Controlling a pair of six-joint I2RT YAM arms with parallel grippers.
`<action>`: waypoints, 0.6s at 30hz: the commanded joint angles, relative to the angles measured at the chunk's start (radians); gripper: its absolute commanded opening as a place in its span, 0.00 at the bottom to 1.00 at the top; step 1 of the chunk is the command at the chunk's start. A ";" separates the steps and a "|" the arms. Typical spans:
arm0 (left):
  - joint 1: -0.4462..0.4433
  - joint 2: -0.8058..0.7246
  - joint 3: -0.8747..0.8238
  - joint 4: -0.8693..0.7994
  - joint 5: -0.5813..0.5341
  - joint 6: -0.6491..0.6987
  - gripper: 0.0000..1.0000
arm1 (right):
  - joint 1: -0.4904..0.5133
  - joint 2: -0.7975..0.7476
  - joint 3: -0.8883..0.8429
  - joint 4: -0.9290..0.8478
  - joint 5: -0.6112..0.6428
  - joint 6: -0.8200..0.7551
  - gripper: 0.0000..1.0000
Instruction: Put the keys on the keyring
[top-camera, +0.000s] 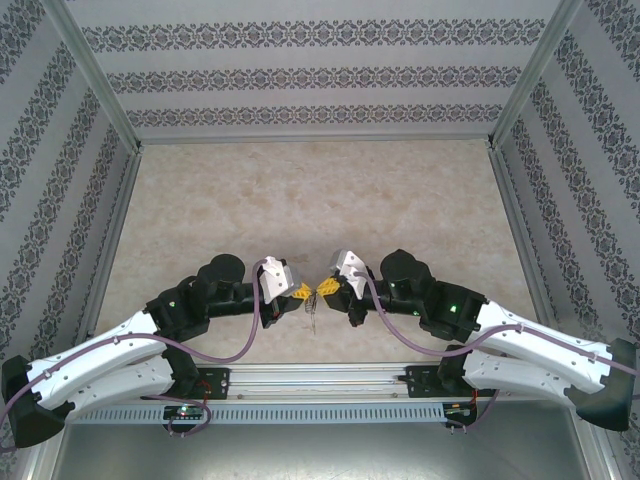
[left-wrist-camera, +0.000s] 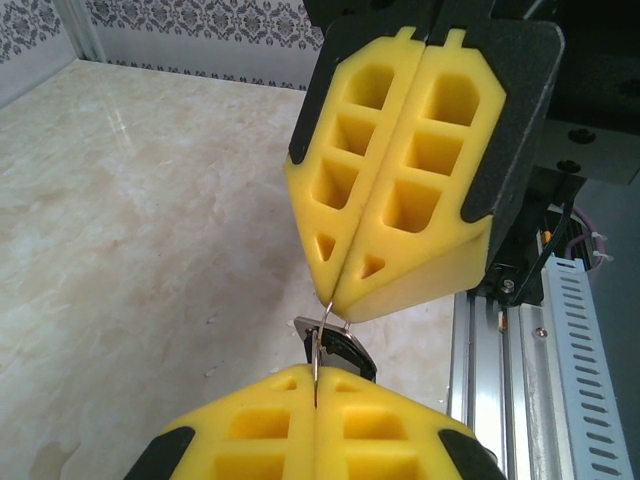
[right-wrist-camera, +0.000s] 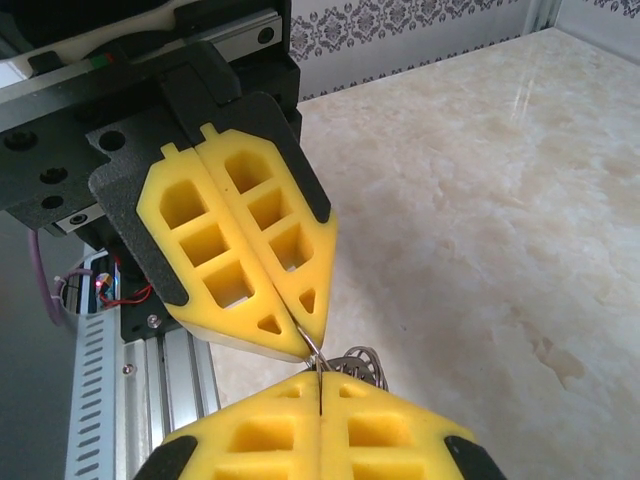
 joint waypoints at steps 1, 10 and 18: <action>-0.022 -0.008 0.032 -0.002 0.000 0.022 0.00 | 0.008 0.007 0.033 0.017 0.031 0.006 0.00; -0.030 -0.014 0.033 -0.007 -0.007 0.027 0.00 | 0.008 -0.003 0.031 -0.001 0.088 0.014 0.00; -0.036 -0.028 0.028 -0.007 -0.015 0.032 0.00 | 0.007 0.012 0.039 -0.023 0.128 0.028 0.00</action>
